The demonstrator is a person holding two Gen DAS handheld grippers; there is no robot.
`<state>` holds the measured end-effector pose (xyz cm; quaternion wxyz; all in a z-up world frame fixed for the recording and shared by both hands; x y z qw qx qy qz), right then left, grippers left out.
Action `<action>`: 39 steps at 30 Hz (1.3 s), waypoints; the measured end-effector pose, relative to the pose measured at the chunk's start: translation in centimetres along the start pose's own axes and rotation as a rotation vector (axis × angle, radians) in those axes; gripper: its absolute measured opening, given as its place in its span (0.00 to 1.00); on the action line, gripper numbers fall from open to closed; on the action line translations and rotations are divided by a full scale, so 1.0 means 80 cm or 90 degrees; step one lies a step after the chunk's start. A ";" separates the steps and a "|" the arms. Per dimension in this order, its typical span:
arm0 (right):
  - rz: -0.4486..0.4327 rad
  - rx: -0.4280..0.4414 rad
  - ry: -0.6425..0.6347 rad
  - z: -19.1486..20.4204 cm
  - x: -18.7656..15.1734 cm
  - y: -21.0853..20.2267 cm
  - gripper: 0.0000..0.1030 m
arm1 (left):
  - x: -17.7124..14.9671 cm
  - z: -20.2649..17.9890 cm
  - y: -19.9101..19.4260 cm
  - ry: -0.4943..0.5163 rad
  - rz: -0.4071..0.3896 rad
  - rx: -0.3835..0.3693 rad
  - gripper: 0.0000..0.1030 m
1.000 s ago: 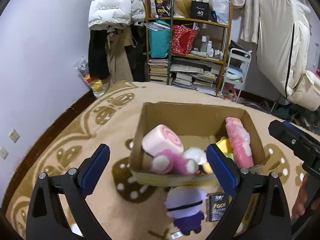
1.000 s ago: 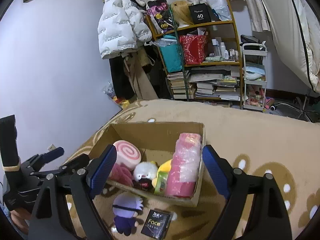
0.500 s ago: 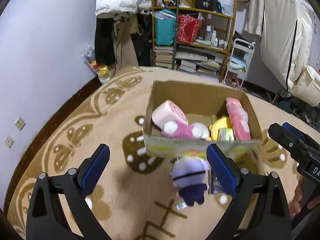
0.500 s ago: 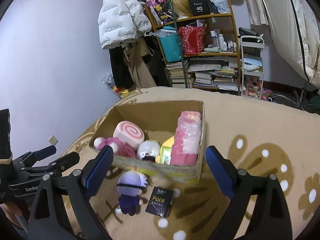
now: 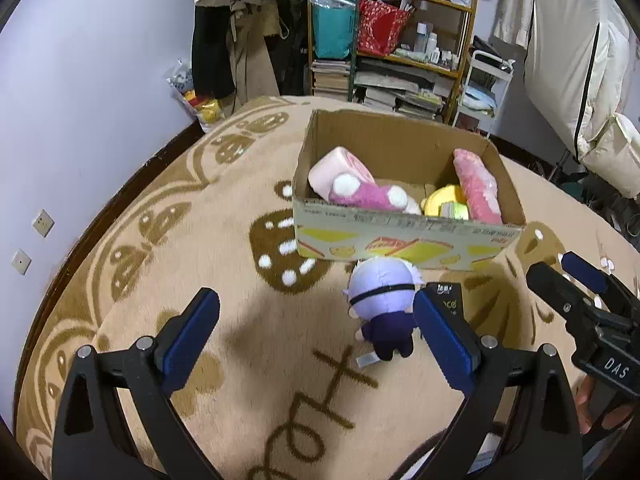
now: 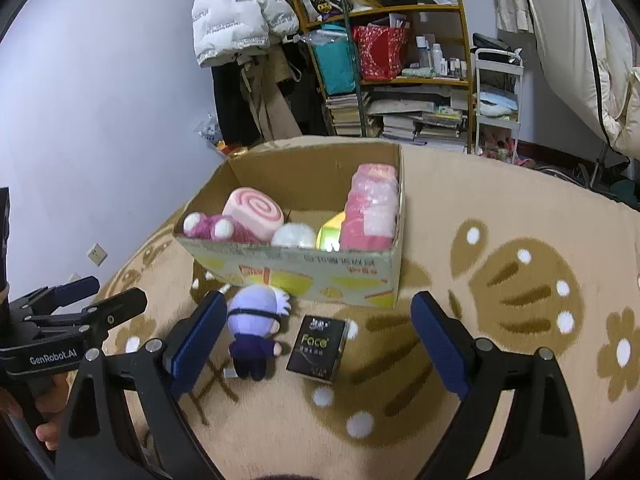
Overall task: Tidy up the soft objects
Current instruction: 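Move both tools down toward the white-haired doll and black tissue pack, then grasp the white-haired doll plush with the left tool while the right tool grasps the black Face tissue pack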
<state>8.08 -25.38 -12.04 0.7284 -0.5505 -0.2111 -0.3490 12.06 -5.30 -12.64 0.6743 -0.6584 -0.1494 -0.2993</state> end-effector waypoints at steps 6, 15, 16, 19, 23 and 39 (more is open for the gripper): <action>0.025 -0.010 -0.004 -0.003 -0.017 0.012 0.95 | -0.005 0.000 0.009 -0.005 0.016 -0.001 0.94; 0.078 -0.025 0.007 -0.015 -0.043 0.048 0.95 | -0.004 -0.002 0.030 -0.032 0.041 -0.024 0.94; 0.083 -0.026 0.008 -0.017 -0.046 0.052 0.95 | -0.004 -0.004 0.033 -0.031 0.043 -0.025 0.94; 0.093 -0.027 0.011 -0.019 -0.051 0.061 0.95 | -0.003 -0.011 0.041 -0.026 0.051 -0.031 0.94; 0.105 -0.029 0.016 -0.024 -0.055 0.074 0.95 | -0.004 -0.022 0.053 -0.017 0.060 -0.041 0.94; 0.165 -0.033 0.035 -0.038 -0.079 0.123 0.95 | -0.016 -0.068 0.114 -0.004 0.123 -0.095 0.94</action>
Point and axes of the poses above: each gripper's, at about its wrist camera, not at the fingertips, and y roughly the way its jaws point, z to its left, x to its top, the point moved 10 cm from there along y, roughly the way its jaws point, and after that the axes turned 6 degrees about x, right-handed, at the moved point
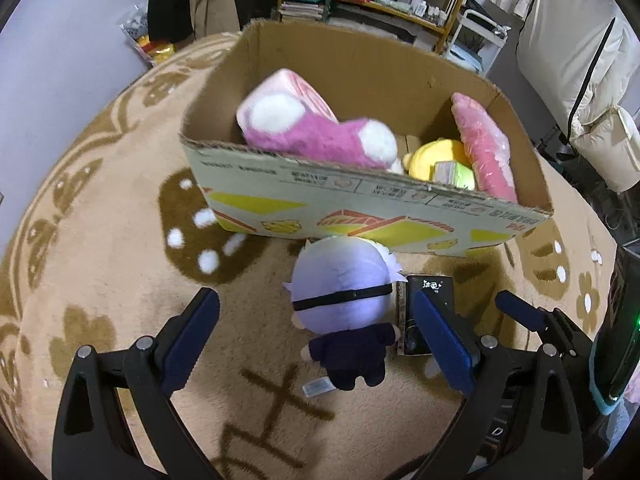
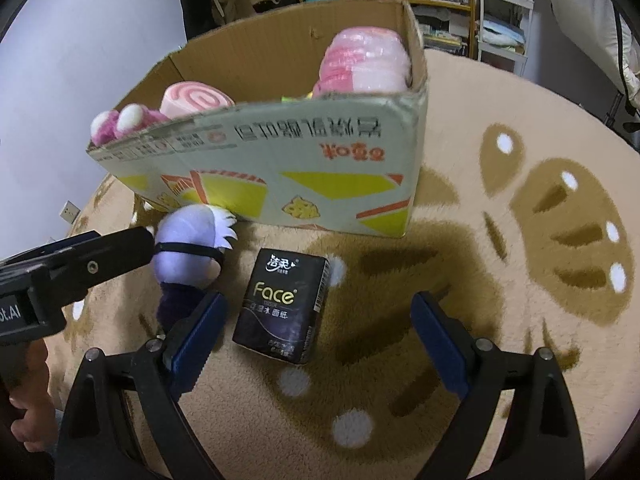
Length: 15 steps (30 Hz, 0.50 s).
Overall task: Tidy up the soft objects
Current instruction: 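Grasp the white-haired doll plush with the left tool while the right tool grasps the black Face tissue pack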
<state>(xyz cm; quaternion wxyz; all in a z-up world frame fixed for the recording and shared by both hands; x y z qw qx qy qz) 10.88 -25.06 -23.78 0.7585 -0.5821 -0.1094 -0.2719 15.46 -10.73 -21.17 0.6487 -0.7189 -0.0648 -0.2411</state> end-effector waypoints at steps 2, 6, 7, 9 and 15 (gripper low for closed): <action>0.009 0.000 0.000 -0.001 -0.003 0.006 0.95 | -0.001 -0.003 0.008 0.002 0.007 -0.002 0.94; 0.023 0.000 -0.005 -0.001 -0.006 0.014 0.95 | -0.003 -0.008 0.021 0.007 0.022 -0.005 0.94; 0.025 0.000 -0.008 0.000 -0.007 0.016 0.95 | -0.004 -0.009 0.025 0.009 0.027 -0.005 0.94; 0.029 0.001 -0.010 0.002 -0.009 0.020 0.95 | -0.006 -0.011 0.031 0.011 0.033 -0.005 0.94; 0.038 -0.002 -0.019 0.007 -0.013 0.032 0.95 | -0.011 -0.019 0.048 0.018 0.059 -0.010 0.94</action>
Point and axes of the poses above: each gripper's, at about its wrist camera, not at the fingertips, and y roughly the way its jaws point, z to its left, x to its top, the point moved 10 cm from there along y, roughly the way its jaws point, and after that the axes turned 6 degrees about x, right-handed, at the moved point
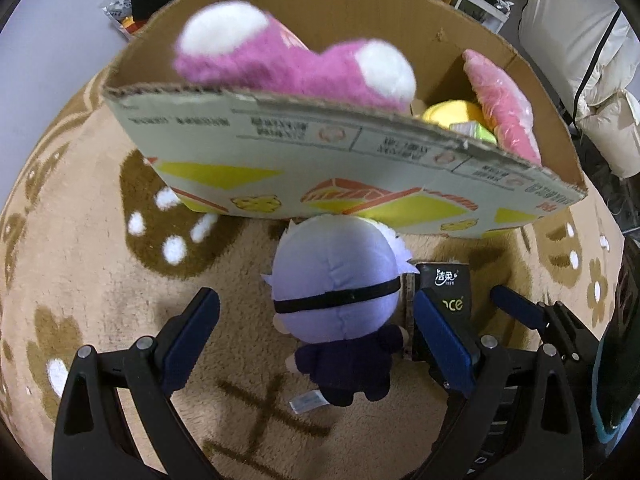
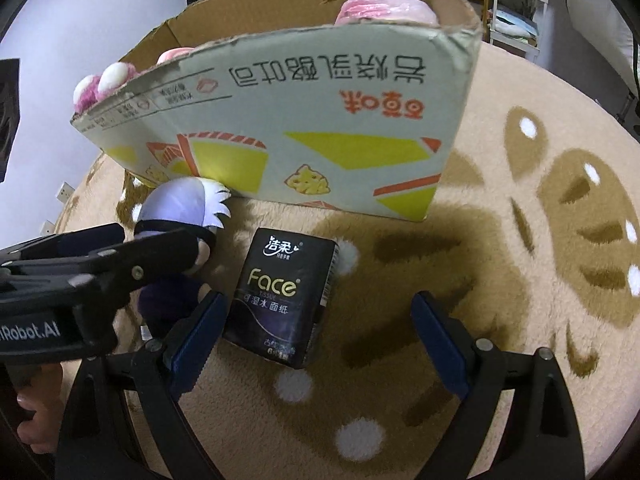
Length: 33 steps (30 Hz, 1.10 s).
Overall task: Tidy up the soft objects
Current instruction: 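Grasp the white-haired doll plush with the left tool while the right tool grasps the black Face tissue pack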
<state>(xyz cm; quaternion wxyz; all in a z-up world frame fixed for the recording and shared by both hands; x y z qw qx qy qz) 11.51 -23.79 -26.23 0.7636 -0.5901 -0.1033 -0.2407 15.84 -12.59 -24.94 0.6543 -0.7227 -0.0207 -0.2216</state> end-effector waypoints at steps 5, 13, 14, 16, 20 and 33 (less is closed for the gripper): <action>-0.003 -0.007 -0.013 0.009 0.000 0.007 0.95 | 0.000 -0.003 0.011 0.014 0.014 0.007 0.94; -0.004 -0.016 -0.027 0.021 -0.001 0.014 0.95 | 0.000 -0.006 0.018 0.031 0.019 0.038 0.94; -0.004 -0.017 -0.028 0.019 -0.003 0.013 0.95 | 0.001 -0.007 0.020 0.030 0.021 0.040 0.94; -0.004 -0.019 -0.031 0.021 -0.006 0.011 0.95 | 0.000 -0.005 0.023 0.025 0.023 0.043 0.94; -0.003 -0.024 -0.042 0.029 -0.010 0.011 0.95 | 0.002 0.005 0.027 0.016 0.032 0.036 0.94; -0.011 -0.054 -0.095 0.061 -0.028 0.008 0.61 | -0.016 -0.001 0.034 0.022 0.046 -0.002 0.65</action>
Point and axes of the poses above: each gripper's, at about its wrist camera, not at the fingertips, and y roughly the way its jaws point, z to its left, x to its top, the point moved 10 cm from there along y, roughly the way its jaws point, and after that the axes turned 6 degrees about x, right-handed, at the moved point
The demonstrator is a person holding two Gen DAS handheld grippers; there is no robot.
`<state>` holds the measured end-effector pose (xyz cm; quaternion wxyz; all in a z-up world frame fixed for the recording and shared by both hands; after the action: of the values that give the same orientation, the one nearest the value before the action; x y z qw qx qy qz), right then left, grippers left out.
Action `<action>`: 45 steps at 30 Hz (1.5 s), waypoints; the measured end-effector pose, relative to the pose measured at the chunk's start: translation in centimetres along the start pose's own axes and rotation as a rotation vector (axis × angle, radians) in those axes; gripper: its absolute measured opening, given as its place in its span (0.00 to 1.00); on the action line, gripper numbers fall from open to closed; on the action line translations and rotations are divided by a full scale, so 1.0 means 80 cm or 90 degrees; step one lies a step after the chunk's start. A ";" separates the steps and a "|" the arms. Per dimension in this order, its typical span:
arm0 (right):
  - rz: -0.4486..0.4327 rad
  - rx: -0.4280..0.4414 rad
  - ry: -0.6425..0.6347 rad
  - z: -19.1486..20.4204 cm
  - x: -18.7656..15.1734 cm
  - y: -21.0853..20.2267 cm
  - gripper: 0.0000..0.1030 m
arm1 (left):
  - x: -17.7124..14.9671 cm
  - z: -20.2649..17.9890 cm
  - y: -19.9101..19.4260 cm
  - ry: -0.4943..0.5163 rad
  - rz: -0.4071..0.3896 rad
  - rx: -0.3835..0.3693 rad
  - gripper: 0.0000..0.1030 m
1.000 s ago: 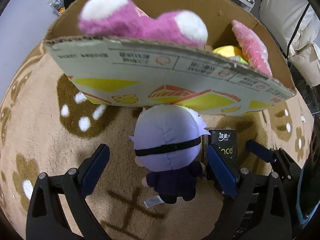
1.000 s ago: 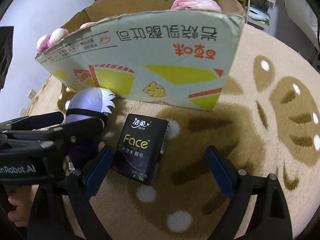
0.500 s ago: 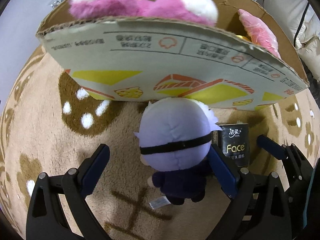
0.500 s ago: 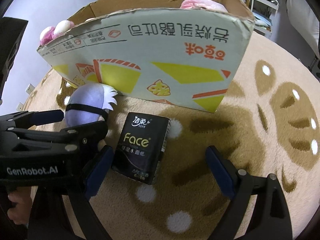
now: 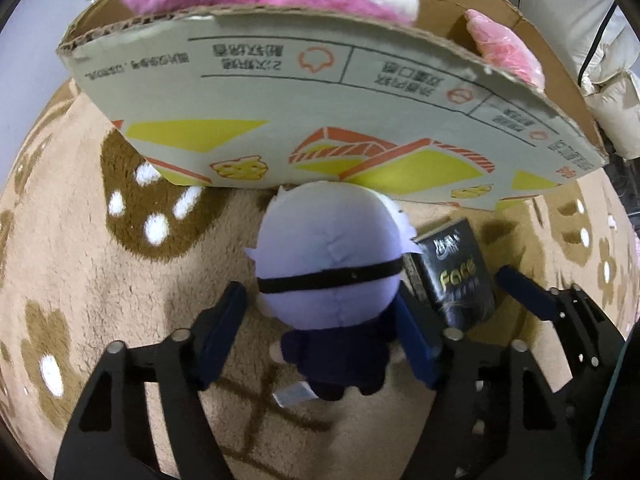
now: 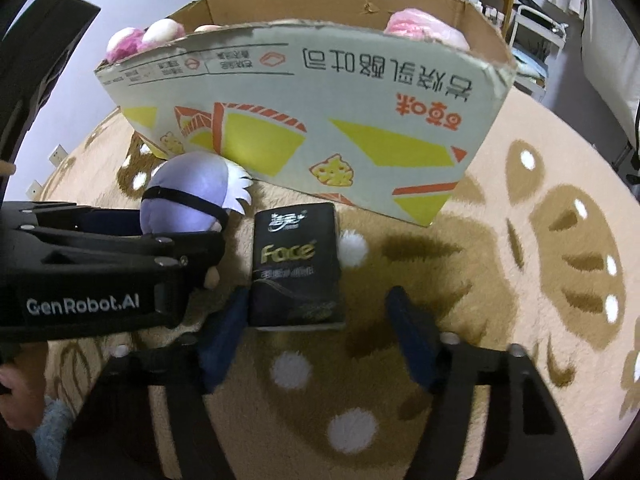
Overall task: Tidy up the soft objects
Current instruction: 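Grasp the white-haired doll plush with the left tool while the right tool grasps the black Face tissue pack, then carry the doll plush and Face tissue pack with both tools over the box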
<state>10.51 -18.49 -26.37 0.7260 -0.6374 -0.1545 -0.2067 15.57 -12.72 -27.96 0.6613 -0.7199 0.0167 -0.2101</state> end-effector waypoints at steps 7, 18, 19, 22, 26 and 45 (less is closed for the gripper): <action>0.005 0.013 0.003 0.002 -0.003 0.007 0.52 | -0.013 0.002 -0.006 0.013 -0.007 0.021 0.57; -0.012 0.032 -0.007 0.002 0.016 0.011 0.48 | -0.038 0.020 -0.024 -0.008 -0.031 0.051 0.55; -0.014 0.030 -0.004 0.000 0.016 0.007 0.48 | -0.041 0.021 -0.029 -0.009 -0.035 0.054 0.55; -0.033 0.021 0.004 -0.007 0.016 -0.007 0.47 | -0.046 0.023 -0.045 -0.014 -0.049 0.058 0.55; -0.069 0.010 0.015 -0.015 0.024 -0.035 0.47 | -0.048 0.021 -0.075 -0.016 -0.086 0.074 0.55; -0.253 -0.002 -0.023 -0.003 0.080 -0.184 0.47 | -0.019 0.016 -0.247 0.015 -0.339 0.164 0.55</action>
<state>8.71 -20.86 -10.61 0.6670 -0.5994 -0.2898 -0.3344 9.59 -8.59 -9.47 0.6686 -0.6065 -0.1919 -0.3850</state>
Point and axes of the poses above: each gripper's, at about its wrist camera, not at the fingertips, and y roughly the way its jaws point, z to its left, x to its top, the point moved 10 cm from there along y, roughly the way its jaws point, and after that the axes turned 6 degrees about x, right-handed, at the moved point
